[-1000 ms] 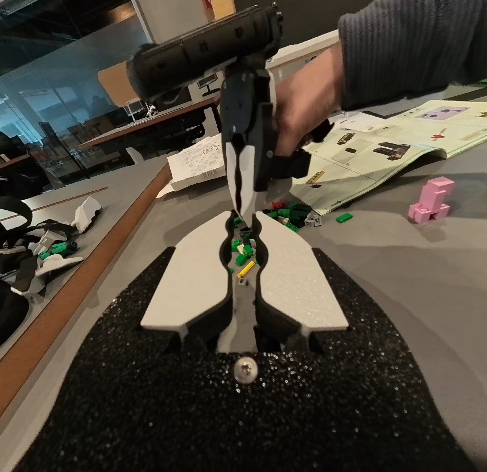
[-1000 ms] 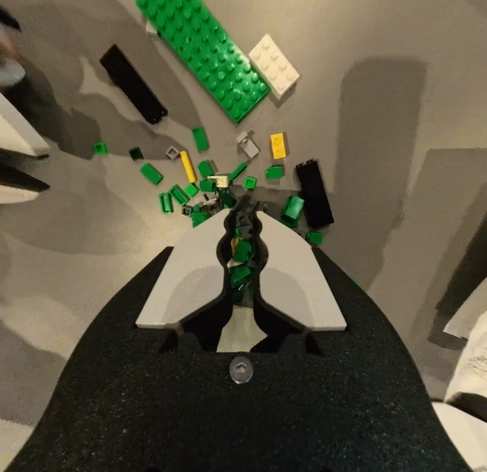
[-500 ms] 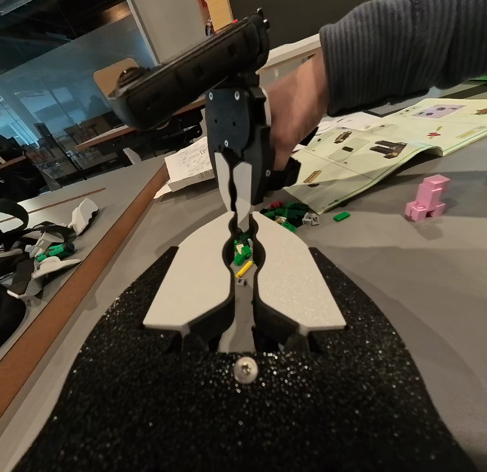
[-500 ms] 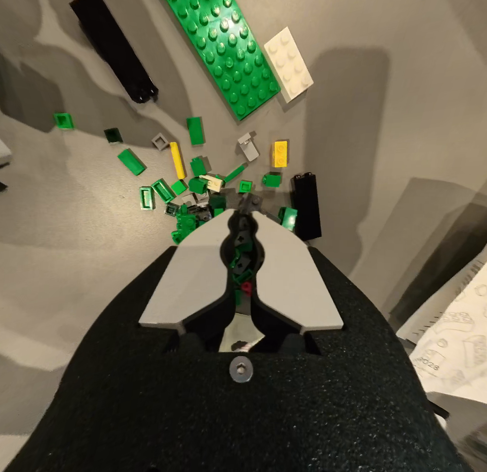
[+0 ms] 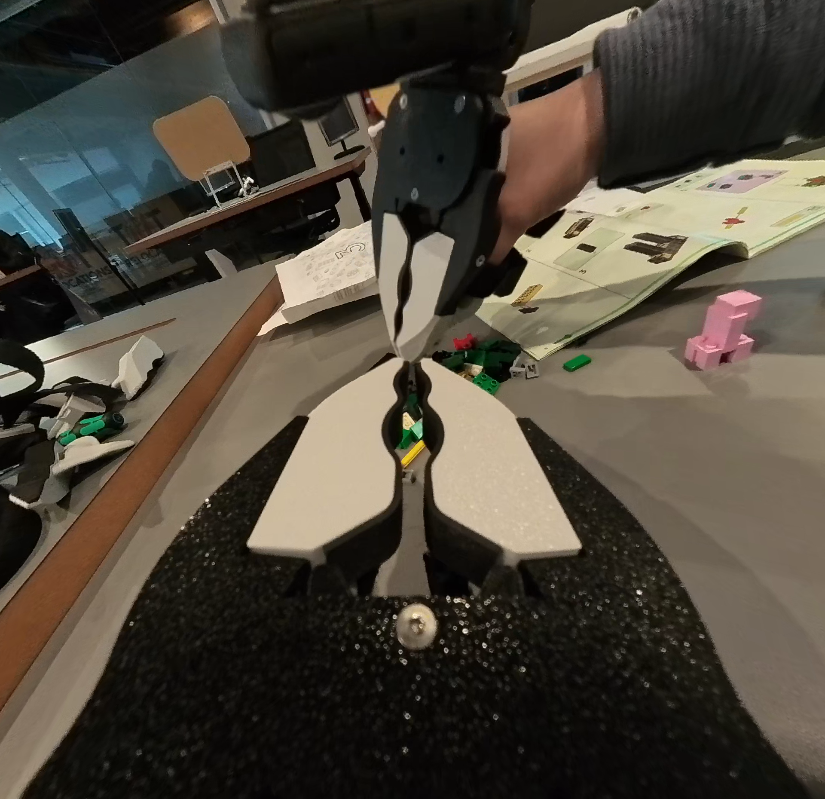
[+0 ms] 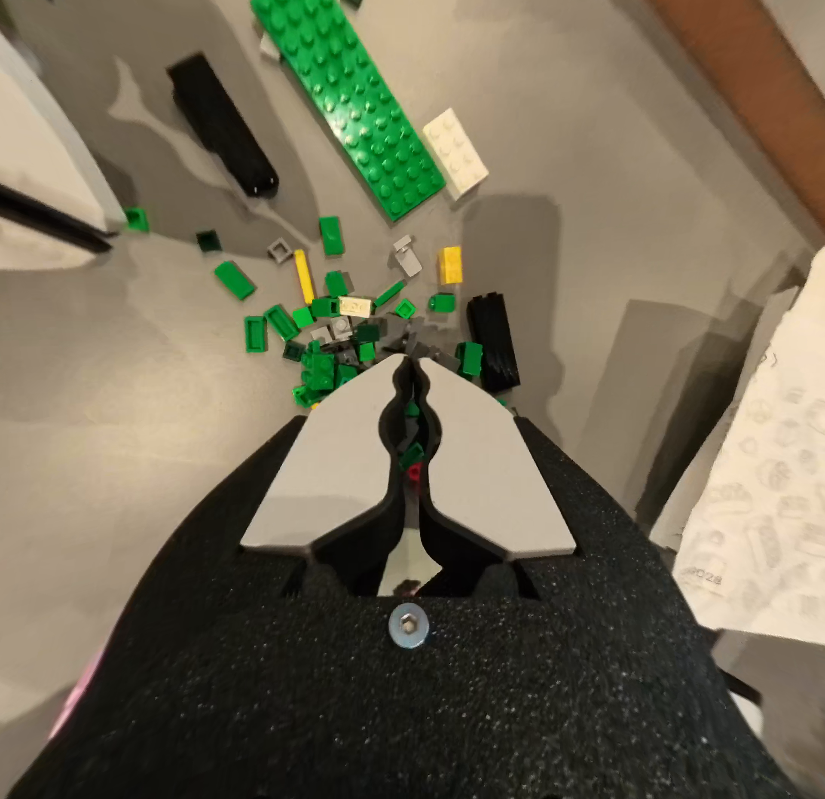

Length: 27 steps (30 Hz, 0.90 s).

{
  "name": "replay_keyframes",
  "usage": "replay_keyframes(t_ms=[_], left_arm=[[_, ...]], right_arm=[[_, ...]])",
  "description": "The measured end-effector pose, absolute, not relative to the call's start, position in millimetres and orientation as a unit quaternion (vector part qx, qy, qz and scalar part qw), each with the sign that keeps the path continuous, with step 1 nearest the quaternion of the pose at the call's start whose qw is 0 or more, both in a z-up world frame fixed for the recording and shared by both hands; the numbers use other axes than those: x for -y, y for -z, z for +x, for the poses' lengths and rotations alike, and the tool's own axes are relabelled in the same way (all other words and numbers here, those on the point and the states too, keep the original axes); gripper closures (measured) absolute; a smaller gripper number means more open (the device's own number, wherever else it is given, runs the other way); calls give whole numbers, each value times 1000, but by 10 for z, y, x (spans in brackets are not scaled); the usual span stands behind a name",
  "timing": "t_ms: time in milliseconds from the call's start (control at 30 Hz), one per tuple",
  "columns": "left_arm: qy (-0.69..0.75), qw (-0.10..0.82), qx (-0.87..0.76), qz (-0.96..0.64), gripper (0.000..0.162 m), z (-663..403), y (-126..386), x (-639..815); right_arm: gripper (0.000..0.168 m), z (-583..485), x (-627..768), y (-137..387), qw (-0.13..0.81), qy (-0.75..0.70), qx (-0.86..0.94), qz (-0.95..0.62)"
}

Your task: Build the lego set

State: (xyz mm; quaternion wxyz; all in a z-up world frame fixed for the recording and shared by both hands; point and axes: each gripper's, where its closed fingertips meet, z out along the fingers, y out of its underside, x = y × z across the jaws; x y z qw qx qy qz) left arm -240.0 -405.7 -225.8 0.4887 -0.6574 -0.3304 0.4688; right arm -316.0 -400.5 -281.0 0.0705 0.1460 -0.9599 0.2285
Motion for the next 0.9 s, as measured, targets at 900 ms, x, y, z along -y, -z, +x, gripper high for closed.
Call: replay_keyframes(t_ms=[900], left_arm=[[-465,493,323,-660,162,-2380,2257,4030]], right_arm=[[164,-3213,4129,3046,22,-145,981,128]])
